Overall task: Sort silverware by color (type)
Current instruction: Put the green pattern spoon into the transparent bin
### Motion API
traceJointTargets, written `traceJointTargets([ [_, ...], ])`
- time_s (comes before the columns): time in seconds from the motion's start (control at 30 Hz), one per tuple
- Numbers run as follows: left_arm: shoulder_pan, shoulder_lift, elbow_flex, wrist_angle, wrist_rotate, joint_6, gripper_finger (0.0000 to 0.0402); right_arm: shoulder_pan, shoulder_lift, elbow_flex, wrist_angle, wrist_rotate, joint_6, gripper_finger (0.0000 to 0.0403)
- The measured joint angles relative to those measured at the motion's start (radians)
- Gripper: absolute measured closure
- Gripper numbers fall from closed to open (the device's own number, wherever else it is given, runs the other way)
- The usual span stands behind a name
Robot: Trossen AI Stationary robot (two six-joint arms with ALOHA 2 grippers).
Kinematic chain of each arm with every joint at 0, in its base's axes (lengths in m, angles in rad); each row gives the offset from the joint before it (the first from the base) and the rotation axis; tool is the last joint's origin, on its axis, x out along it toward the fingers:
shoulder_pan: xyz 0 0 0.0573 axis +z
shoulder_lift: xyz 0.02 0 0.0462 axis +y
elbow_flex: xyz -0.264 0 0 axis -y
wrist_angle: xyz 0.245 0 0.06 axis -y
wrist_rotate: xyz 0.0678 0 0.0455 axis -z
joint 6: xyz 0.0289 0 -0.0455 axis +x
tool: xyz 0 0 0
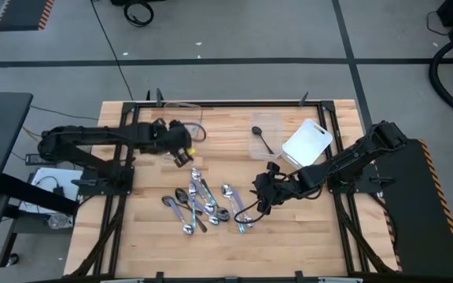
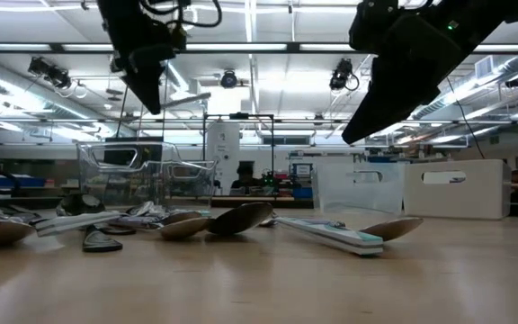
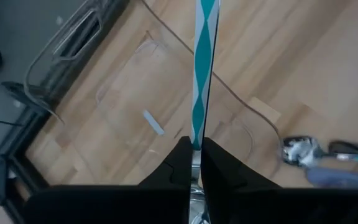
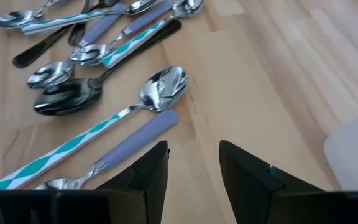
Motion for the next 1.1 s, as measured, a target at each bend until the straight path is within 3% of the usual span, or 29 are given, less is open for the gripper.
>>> traceJointTargets([
  [0.23, 0.201, 0.0, -0.074, 0.135, 0.16, 0.091, 0.0375, 0.001, 0.0, 0.0, 0.001, 0.01, -0.015, 0.025],
  [0.53, 0.36, 0.001, -0.228, 0.26, 0.249, 0.101, 0.0375, -0.01, 0.0, 0.001, 0.05, 0.009, -0.093, 0.025],
  [0.7, 0.398, 0.002, -0.312, 0.316, 0.311, 0.068, 0.0375, -0.036, 0.0, 0.001, 0.11, -0.031, -0.161, 0.025],
  [1.1, 0.405, 0.002, -0.404, 0.359, 0.335, 0.011, 0.037, -0.125, 0.0, 0.001, 0.237, -0.179, -0.328, 0.025],
])
